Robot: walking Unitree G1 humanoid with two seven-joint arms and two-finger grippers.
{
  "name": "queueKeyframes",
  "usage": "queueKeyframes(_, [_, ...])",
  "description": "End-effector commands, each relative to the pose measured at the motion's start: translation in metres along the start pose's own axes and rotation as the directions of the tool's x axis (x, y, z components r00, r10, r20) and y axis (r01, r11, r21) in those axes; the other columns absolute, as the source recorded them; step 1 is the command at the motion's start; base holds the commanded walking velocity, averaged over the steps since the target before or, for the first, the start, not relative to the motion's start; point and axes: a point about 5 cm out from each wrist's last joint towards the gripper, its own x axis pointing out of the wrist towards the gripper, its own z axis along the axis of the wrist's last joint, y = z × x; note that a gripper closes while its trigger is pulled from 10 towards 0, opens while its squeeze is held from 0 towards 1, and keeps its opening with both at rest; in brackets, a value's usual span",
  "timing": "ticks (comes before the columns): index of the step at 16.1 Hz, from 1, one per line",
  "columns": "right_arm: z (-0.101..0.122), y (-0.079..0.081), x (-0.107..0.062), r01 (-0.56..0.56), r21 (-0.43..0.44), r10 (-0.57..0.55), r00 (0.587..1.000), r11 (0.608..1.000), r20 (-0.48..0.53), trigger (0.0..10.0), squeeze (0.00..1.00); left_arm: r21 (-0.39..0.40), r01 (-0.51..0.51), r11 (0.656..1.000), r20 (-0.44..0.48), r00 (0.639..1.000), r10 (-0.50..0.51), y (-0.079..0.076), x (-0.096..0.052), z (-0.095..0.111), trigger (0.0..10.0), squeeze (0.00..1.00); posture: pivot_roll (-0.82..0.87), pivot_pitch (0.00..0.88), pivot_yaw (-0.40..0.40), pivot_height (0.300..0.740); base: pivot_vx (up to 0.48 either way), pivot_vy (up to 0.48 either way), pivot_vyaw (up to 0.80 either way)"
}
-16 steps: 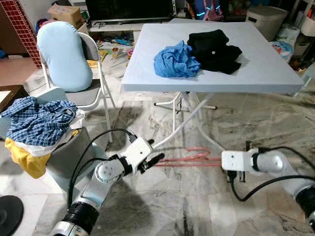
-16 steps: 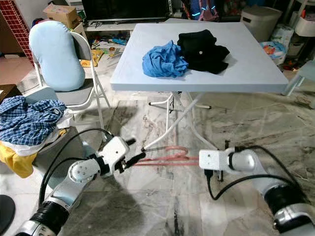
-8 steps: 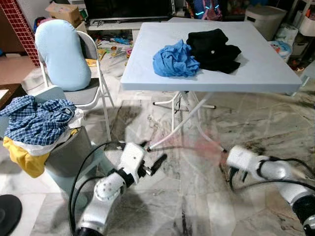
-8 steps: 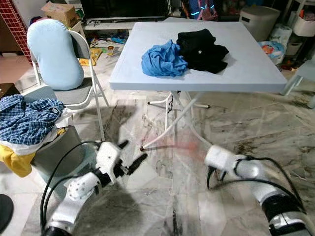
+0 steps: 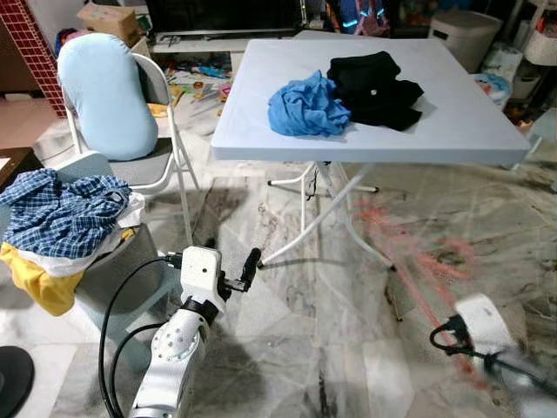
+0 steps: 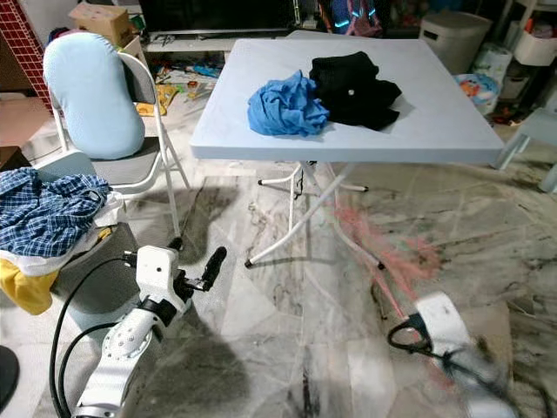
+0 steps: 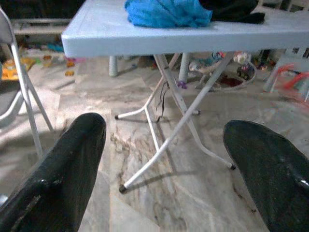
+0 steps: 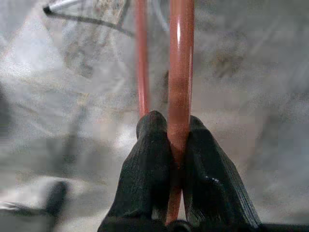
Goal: Hang hanger
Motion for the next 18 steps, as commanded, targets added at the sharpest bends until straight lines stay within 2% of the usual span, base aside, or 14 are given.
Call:
queueKeyframes(1, [0.006,0.001,-0.004,0.024,0.083,-0.025,1.0,0.996,0.015,0.0,0.0,-0.006,-0.02,1.0,-0.017,1.0,0.02,0.005,0.0,-0.001,10.0,0.0,-0.09,0.045,0.039,0.74,0.0,0.0,0.0])
queueKeyframes(2, [0.007,0.009,-0.007,0.044,0.125,-0.048,0.998,0.991,0.028,0.0,0.0,-0.013,-0.028,1.0,-0.022,0.999,0.028,0.005,0.0,-0.001,10.0,0.0,-0.1,0.046,0.043,0.74,0.0,0.0,0.0])
queueKeyframes(4, [0.018,0.027,-0.012,0.093,0.212,-0.111,0.991,0.973,0.075,0.0,0.0,-0.093,-0.04,0.995,-0.063,0.997,0.035,0.003,0.0,-0.006,10.0,0.0,-0.09,0.044,0.044,0.74,0.0,0.0,0.0])
queueKeyframes(5, [0.022,0.03,-0.013,0.093,0.221,-0.115,0.99,0.971,0.086,2.3,0.0,-0.093,-0.03,0.995,-0.057,0.998,0.024,0.001,0.0,-0.006,10.0,0.0,-0.09,0.04,0.042,0.74,0.0,0.0,0.0])
queueKeyframes(6, [0.031,0.033,-0.015,0.088,0.232,-0.115,0.988,0.969,0.106,4.1,0.0,-0.097,-0.016,0.995,-0.05,0.999,0.011,-0.001,0.0,-0.004,10.0,0.0,-0.09,0.036,0.041,0.74,0.0,0.0,0.0])
queueKeyframes(7, [0.035,0.033,-0.015,0.089,0.237,-0.119,0.986,0.967,0.117,10.0,0.0,-0.105,-0.017,0.994,-0.055,0.998,0.011,-0.002,0.0,-0.004,10.0,0.0,-0.09,0.032,0.04,0.74,0.0,0.0,0.0])
queueKeyframes(12, [0.043,0.02,-0.013,0.139,0.252,-0.168,0.981,0.958,0.098,10.0,0.0,-0.14,-0.004,0.99,-0.079,0.997,-0.007,0.0,-0.001,-0.007,10.0,0.0,-0.08,0.027,0.038,0.74,0.0,0.0,-0.11])
queueKeyframes(18, [0.052,0.031,-0.009,0.101,0.246,-0.13,0.986,0.964,0.106,10.0,0.0,-0.159,0.047,0.986,-0.104,0.993,-0.064,-0.01,0.001,-0.01,10.0,0.0,-0.09,0.025,0.042,0.74,0.0,0.0,-0.79])
